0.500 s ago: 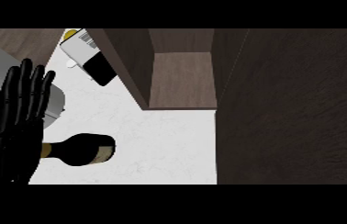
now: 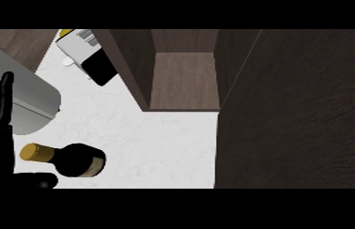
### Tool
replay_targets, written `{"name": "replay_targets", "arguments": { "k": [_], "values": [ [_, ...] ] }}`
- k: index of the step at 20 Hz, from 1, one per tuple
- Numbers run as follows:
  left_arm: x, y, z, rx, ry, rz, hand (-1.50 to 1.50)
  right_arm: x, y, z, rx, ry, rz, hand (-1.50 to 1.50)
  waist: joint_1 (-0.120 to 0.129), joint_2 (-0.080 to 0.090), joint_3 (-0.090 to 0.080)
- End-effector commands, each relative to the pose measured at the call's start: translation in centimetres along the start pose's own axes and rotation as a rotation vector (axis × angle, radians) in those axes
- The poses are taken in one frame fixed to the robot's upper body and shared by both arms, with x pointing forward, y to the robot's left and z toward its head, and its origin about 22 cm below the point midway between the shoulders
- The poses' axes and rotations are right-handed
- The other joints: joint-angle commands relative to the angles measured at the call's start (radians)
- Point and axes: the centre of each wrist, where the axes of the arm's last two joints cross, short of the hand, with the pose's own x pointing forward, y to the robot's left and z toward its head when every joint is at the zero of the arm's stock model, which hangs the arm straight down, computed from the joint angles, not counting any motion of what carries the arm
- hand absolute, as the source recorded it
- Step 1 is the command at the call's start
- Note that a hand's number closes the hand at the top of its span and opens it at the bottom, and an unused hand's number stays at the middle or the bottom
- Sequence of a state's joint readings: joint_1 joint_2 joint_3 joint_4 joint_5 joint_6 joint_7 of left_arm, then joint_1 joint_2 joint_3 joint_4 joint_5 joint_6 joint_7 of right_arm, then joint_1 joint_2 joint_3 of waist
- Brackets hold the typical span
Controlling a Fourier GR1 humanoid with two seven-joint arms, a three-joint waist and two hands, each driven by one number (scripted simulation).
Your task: Pick up the wine, place it into the cabinet and close the cabinet
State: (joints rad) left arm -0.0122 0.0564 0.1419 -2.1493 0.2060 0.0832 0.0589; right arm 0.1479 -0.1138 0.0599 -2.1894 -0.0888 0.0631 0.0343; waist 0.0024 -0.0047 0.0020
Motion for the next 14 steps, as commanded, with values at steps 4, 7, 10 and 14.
{"name": "replay_targets", "arguments": {
  "k": [4, 7, 10, 14],
  "values": [
    [3.3, 1.5, 1.4, 0.045, 0.084, 0.169, -1.5, 2.4, -0.6, 1.1, 0.102, 0.075, -0.054, -1.5, 0.002, 0.002, -0.002],
    [2.8, 0.3, -0.5, 0.075, 0.069, 0.188, -1.5, 2.1, -1.2, 1.2, 0.101, 0.072, -0.074, -1.5, -0.004, 0.004, -0.002],
    [2.1, -0.7, -0.7, 0.075, 0.09, 0.173, -1.5, 3.6, -0.6, 1.8, 0.101, 0.084, -0.065, -1.5, -0.006, 0.004, -0.002],
    [1.8, -1.2, -1.1, 0.074, 0.059, 0.174, -1.5, 4.3, 1.0, 1.5, 0.125, 0.078, -0.064, -1.5, -0.005, 0.004, -0.002]
  ]
}}
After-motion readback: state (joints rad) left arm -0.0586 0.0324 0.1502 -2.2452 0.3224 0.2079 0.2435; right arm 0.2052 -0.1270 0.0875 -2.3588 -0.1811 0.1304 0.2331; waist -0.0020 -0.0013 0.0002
